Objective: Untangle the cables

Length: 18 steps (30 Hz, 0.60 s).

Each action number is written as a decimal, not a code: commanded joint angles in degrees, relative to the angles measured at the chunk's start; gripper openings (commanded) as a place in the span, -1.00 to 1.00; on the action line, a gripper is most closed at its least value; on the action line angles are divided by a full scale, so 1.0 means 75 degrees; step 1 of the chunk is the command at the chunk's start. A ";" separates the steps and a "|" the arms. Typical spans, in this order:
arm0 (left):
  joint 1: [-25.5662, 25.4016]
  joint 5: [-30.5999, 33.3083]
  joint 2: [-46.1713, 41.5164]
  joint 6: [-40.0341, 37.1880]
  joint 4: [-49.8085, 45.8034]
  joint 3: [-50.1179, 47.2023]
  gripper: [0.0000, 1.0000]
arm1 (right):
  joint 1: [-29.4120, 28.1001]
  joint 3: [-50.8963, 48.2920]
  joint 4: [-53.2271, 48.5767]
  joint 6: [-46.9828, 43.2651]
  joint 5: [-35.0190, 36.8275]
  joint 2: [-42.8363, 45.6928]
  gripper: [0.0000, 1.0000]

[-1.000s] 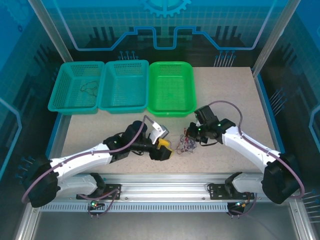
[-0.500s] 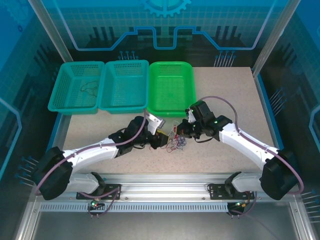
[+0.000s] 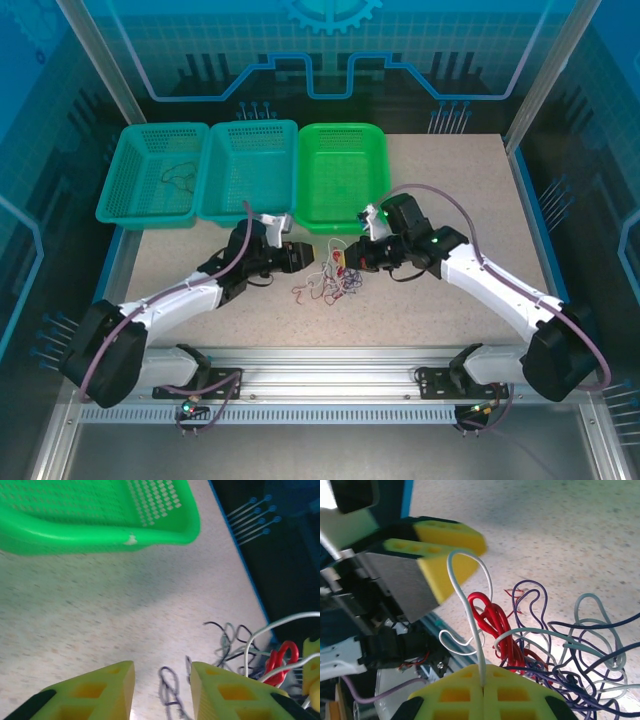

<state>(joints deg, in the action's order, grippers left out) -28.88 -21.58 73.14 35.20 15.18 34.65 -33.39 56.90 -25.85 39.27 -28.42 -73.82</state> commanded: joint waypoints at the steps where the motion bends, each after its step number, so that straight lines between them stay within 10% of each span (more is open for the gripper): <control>1: -0.0005 -0.1442 0.0412 0.1419 0.0072 0.0428 -0.20 | -0.0069 0.0349 0.0095 -0.0525 -0.0642 0.0173 -1.00; 12: 0.0000 -0.1277 0.0863 0.1657 -0.1135 0.0618 -0.07 | -0.0033 0.0215 0.0417 -0.0338 -0.0436 0.0414 -1.00; 18: -0.0002 -0.1398 0.0861 0.2039 -0.0429 0.0440 -0.96 | 0.0013 0.0056 0.0394 -0.0302 -0.0139 0.0671 -1.00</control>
<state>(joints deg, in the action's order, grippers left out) -28.97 -31.33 79.20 49.23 10.55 37.50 -33.36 58.04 -24.34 37.01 -30.22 -70.87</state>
